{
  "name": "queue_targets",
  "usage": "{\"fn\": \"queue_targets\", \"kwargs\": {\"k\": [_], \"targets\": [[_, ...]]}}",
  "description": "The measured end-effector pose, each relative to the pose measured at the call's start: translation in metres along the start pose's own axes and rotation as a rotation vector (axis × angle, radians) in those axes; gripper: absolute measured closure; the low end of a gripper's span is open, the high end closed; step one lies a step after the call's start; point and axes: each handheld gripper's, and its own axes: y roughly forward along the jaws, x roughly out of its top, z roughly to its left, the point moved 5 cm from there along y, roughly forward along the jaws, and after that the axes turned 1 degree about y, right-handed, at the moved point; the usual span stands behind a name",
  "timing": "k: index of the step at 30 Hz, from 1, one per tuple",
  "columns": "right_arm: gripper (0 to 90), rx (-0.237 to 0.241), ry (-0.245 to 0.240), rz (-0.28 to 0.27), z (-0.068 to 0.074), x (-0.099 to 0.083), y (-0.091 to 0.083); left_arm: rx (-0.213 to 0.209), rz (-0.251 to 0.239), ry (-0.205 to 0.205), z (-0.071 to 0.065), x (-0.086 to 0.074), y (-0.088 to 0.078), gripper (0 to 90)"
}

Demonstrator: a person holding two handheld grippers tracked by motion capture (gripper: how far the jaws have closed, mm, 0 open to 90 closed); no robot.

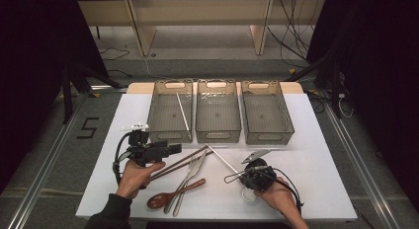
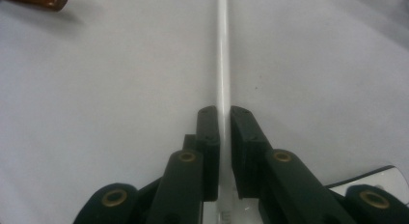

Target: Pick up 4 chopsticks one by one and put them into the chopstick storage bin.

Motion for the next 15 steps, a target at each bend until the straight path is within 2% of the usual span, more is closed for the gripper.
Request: {"fn": "queue_targets", "kwargs": {"k": [9, 15], "targets": [[84.6, 0.009, -0.035, -0.012, 0.004, -0.001, -0.008, 0.001, 0.008, 0.0, 0.0, -0.001, 0.002, 21.4], [84.7, 0.009, -0.024, -0.071, 0.001, 0.002, -0.019, 0.0, 0.014, 0.0, -0.002, -0.002, 0.003, 21.4]]}}
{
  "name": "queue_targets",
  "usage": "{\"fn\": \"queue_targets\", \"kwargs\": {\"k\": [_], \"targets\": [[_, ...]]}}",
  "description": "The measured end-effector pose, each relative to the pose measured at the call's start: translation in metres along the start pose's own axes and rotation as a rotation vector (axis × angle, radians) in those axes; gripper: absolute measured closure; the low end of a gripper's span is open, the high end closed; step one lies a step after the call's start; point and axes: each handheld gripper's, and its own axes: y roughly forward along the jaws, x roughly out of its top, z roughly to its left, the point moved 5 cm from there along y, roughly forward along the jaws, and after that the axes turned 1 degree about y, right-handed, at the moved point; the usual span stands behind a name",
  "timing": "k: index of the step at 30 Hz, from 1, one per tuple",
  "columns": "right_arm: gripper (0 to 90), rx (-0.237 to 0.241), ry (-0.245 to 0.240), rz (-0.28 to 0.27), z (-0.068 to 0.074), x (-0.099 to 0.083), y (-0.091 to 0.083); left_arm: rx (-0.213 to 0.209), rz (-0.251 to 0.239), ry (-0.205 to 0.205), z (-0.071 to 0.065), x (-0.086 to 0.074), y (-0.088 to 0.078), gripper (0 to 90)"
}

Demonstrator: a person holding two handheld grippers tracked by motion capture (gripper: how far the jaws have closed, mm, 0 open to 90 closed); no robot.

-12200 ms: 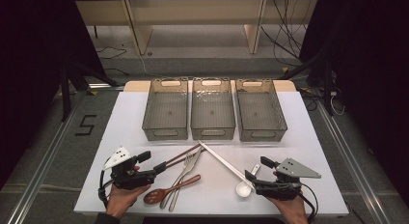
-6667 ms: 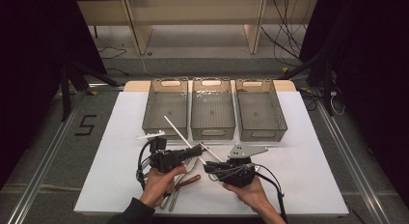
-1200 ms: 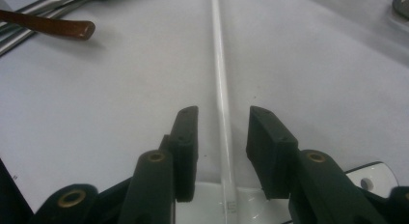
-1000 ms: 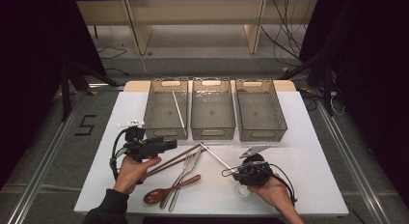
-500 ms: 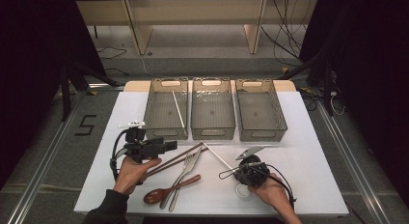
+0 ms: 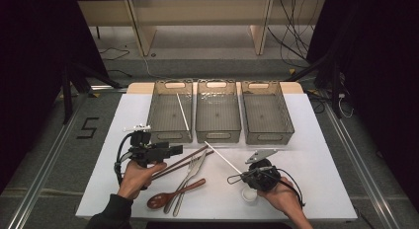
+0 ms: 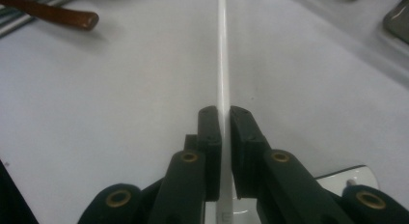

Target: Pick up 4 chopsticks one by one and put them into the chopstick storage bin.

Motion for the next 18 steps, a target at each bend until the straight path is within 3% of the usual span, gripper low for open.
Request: {"fn": "queue_targets", "kwargs": {"k": [10, 18], "targets": [[84.6, 0.03, 0.002, -0.152, 0.013, 0.014, -0.025, -0.02, 0.011, -0.011, -0.011, -0.003, 0.007, 21.6], [84.6, 0.05, 0.023, -0.259, 0.023, 0.024, -0.031, -0.077, 0.017, -0.056, -0.026, -0.009, 0.02, 22.2]]}}
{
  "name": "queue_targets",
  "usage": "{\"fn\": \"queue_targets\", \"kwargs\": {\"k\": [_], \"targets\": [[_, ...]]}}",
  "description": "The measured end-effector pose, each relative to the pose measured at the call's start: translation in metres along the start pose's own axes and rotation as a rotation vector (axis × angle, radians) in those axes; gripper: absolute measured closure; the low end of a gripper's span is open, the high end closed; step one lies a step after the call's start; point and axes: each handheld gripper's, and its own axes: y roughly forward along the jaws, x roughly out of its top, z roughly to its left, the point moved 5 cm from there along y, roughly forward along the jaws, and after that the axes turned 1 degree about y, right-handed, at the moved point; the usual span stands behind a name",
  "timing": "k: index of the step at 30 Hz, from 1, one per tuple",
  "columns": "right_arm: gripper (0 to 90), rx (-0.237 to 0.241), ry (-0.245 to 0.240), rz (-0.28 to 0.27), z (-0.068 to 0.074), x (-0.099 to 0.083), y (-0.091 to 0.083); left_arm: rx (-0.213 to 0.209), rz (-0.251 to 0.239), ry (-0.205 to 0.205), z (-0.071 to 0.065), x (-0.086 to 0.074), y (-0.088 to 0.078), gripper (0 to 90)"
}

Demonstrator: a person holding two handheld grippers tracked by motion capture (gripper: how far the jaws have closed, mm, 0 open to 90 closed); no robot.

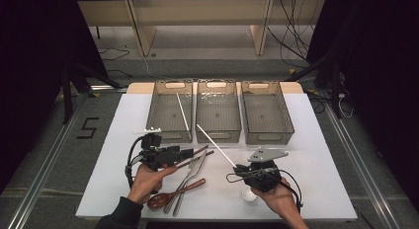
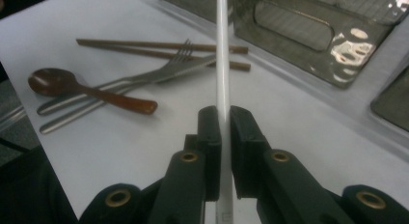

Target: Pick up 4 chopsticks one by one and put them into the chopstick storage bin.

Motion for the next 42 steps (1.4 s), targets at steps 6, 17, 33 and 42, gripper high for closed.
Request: {"fn": "queue_targets", "kwargs": {"k": [6, 17, 33, 42], "targets": [[84.5, 0.018, -0.006, -0.052, 0.01, 0.005, 0.003, -0.038, -0.014, -0.053, -0.007, -0.003, 0.006, 23.2], [84.5, 0.051, -0.013, -0.1, 0.029, 0.011, 0.012, -0.101, -0.031, -0.106, -0.021, -0.005, 0.014, 28.2], [84.5, 0.076, -0.037, -0.15, 0.044, 0.015, 0.017, -0.191, -0.027, -0.122, -0.03, -0.011, 0.023, 54.4], [84.4, 0.086, -0.04, -0.17, 0.048, 0.016, 0.017, -0.223, -0.032, -0.118, -0.035, -0.011, 0.023, 65.9]]}}
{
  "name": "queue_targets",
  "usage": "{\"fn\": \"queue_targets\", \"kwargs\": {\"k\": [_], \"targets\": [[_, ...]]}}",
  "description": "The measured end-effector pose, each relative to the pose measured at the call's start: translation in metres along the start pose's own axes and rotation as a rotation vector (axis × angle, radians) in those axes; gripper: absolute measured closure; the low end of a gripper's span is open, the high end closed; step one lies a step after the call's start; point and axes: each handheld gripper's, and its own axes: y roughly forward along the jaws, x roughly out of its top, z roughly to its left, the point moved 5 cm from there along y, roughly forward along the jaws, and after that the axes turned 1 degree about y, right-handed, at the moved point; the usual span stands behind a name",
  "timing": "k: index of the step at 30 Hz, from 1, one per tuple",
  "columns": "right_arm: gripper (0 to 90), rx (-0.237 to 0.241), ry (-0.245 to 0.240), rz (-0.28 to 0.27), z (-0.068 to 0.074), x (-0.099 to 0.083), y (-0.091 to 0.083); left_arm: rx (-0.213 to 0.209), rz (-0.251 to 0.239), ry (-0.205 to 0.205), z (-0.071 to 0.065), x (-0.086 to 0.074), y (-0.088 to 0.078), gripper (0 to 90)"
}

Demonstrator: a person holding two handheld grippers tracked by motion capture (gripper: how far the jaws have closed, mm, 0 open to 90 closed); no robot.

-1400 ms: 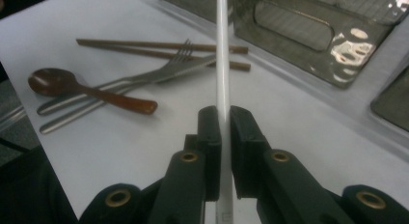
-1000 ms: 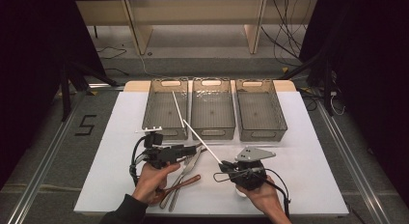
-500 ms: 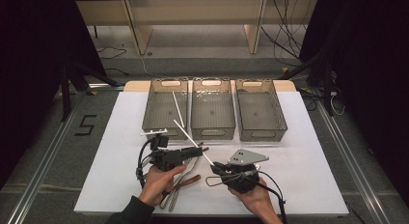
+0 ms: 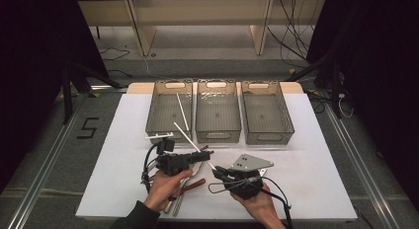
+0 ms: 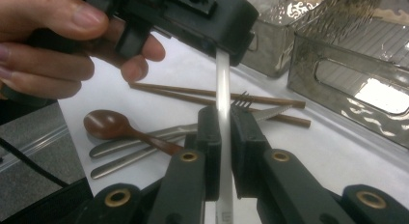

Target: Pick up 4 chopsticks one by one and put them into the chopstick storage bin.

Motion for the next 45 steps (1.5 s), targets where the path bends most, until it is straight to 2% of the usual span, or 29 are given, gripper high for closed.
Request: {"fn": "queue_targets", "kwargs": {"k": [5, 13, 15, 21, 25, 31, 40, 45], "targets": [[84.4, 0.007, 0.002, -0.005, 0.001, 0.0, 0.001, -0.007, 0.003, 0.002, 0.0, -0.001, 0.001, 74.9], [83.2, 0.011, 0.005, -0.022, 0.001, 0.0, 0.0, -0.078, 0.001, -0.042, -0.004, 0.001, 0.0, 82.6], [82.3, 0.013, 0.006, -0.02, 0.0, 0.0, 0.0, -0.075, 0.004, -0.026, -0.005, 0.002, -0.001, 83.4], [70.4, 0.022, 0.023, -0.045, -0.006, 0.003, -0.01, -0.028, -0.004, 0.009, 0.0, 0.008, -0.008, 83.7], [60.2, 0.017, 0.031, -0.031, -0.013, 0.003, -0.016, 0.019, -0.027, 0.043, 0.005, 0.02, -0.018, 83.6], [51.6, 0.012, 0.043, -0.014, -0.02, -0.003, -0.02, 0.066, -0.056, 0.043, 0.021, 0.038, -0.033, 83.6], [39.7, -0.002, 0.071, -0.009, -0.029, -0.009, -0.027, 0.091, -0.105, 0.025, 0.035, 0.061, -0.048, 83.5], [36.7, -0.012, 0.08, -0.007, -0.033, -0.013, -0.031, 0.105, -0.122, 0.022, 0.04, 0.076, -0.051, 83.5]]}}
